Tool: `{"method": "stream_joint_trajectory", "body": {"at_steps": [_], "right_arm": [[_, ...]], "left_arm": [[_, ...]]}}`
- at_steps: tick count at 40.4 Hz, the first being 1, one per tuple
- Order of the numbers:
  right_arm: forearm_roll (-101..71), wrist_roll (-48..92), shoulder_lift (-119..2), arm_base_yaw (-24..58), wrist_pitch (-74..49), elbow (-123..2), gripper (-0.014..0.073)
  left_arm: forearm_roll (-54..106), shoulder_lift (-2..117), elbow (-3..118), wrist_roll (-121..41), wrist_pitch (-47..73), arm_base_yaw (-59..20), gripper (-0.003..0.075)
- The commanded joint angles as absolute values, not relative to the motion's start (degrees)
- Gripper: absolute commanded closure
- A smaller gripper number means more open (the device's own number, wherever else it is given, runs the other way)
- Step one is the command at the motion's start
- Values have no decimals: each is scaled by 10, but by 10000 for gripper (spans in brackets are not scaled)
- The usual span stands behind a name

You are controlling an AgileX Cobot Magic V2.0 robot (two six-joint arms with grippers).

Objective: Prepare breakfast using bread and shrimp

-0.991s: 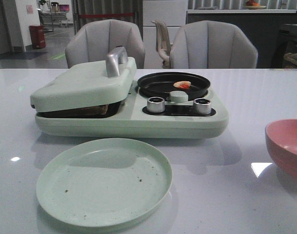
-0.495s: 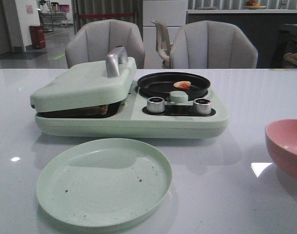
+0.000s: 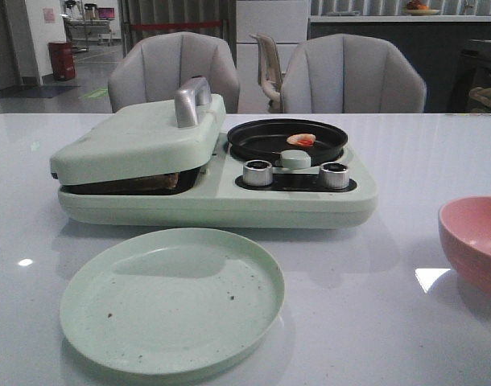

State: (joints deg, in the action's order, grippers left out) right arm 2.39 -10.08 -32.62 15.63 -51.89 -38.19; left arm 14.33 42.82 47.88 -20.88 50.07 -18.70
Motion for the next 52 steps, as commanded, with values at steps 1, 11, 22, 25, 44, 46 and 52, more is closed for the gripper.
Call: {"method": "stream_joint_trajectory", "body": {"at_steps": [1,11,22,25,44,46,52], "right_arm": [[32,-94,-327,154,-486,-396,550],[32,-94,-327,154,-484,-396,550],[32,-94,-327,154,-484,-396,550],[32,-94,-327,154,-484,-396,550],[32,-94,-327,154,-485,-396,550],[32,-94,-327,154,-485,-396,550],[32,-94,-327,154,-485,-396,550]], "left_arm": [[116,428,496,-162,460,-191,619],[43,428,496,-77,462,-191,619],[48,428,496,-77,461,-191,619],[48,428,496,-77,461,-191,619],[-17,281,392,-86,309,-144,619],[-5,247,352,-86,267,-126,619],[44,131,214,-86,169,-64,619]]}}
